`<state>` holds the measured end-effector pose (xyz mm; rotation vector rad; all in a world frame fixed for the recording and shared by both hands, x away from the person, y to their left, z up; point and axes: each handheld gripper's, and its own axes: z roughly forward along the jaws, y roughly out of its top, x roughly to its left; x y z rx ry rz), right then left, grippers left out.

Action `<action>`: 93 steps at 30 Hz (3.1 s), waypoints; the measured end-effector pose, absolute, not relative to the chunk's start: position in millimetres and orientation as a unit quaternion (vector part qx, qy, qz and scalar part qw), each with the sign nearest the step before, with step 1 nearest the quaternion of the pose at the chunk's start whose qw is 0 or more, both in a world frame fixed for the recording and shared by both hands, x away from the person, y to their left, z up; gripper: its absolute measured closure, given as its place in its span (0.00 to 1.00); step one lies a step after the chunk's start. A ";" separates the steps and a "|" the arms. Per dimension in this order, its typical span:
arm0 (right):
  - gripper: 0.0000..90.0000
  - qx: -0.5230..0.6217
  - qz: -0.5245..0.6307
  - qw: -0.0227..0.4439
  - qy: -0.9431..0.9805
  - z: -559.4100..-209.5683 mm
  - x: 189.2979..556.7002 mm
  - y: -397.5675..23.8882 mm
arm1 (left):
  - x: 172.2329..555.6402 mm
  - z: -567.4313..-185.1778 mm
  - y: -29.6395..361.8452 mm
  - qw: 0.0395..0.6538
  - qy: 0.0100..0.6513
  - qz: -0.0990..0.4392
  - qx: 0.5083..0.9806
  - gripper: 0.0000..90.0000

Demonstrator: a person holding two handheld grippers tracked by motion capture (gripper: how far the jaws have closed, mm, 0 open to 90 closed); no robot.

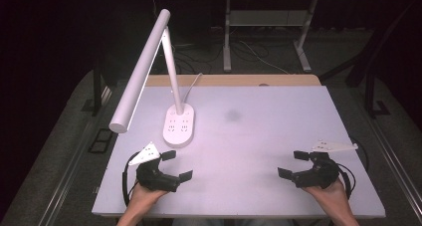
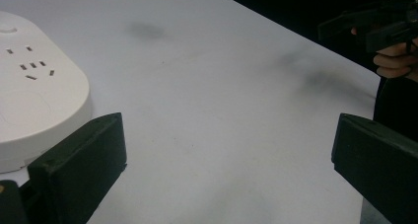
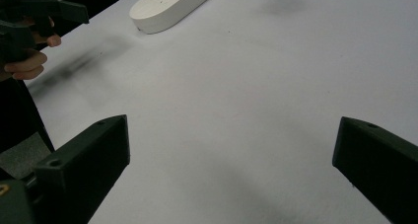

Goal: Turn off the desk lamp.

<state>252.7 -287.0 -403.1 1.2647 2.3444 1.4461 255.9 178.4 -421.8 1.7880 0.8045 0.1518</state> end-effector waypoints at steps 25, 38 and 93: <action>0.01 0.395 0.476 0.044 0.784 -377.3 276.9 -270.6 | 255.3 -421.5 179.6 0.555 0.343 0.067 0.755 0.00; 0.01 0.379 0.468 0.032 0.798 -366.1 296.2 -251.3 | 255.1 -421.8 178.5 0.552 0.341 0.068 0.758 0.00; 0.01 0.330 0.434 -0.001 0.838 -343.2 394.1 -126.3 | 255.1 -420.2 183.7 0.564 0.347 0.073 0.745 0.00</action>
